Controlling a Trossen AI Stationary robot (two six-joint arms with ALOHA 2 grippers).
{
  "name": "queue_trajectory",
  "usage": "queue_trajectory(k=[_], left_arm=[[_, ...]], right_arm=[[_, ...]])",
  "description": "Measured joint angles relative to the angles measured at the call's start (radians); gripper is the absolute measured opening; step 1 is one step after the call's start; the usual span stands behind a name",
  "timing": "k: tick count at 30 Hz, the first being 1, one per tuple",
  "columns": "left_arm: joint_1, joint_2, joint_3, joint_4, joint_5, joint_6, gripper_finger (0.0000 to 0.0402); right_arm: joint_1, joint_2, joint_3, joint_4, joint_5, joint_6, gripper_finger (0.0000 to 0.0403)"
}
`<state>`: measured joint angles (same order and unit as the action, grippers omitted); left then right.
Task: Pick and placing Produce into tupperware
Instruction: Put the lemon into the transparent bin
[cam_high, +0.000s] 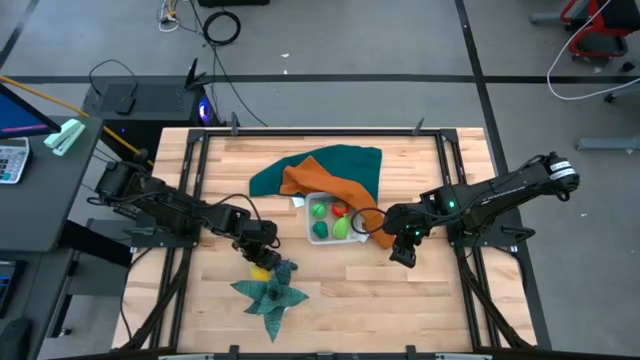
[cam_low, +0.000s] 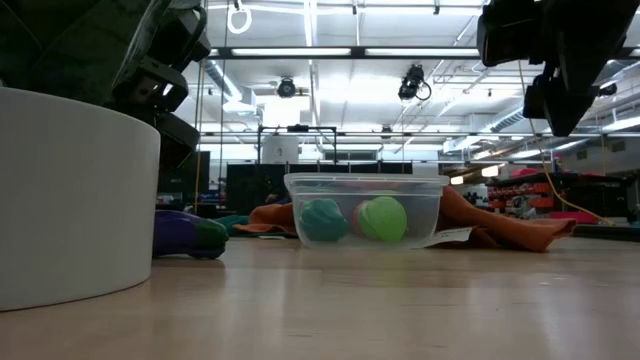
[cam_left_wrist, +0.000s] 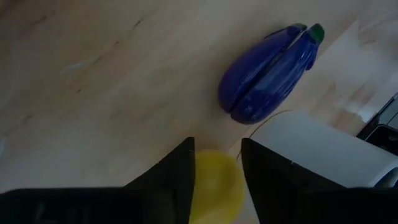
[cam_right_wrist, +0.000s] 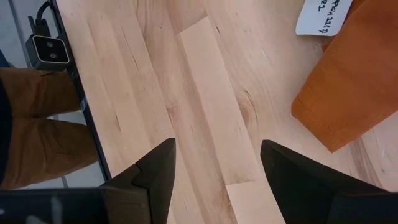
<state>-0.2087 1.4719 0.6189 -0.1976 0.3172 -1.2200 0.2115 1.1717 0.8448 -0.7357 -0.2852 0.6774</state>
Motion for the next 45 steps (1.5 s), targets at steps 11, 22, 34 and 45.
queue_trajectory(k=[11,22,34,45], left_arm=[[0.016,-0.001,0.0,0.002,-0.001,0.09,0.0122],[0.03,-0.002,0.0,-0.034,-0.08,0.135,0.0247],[0.054,-0.088,0.0,-0.273,-0.133,0.132,0.0286],[-0.019,-0.258,0.0,-0.435,-0.098,0.132,0.0287]], right_arm=[[0.0,0.0,0.0,0.0,0.0,0.0,0.0199],[0.0,0.0,0.0,0.0,0.003,0.0,0.0199],[0.0,0.0,0.0,0.0,0.011,-0.003,0.0199],[0.0,0.0,0.0,0.004,0.016,-0.049,0.0199]])
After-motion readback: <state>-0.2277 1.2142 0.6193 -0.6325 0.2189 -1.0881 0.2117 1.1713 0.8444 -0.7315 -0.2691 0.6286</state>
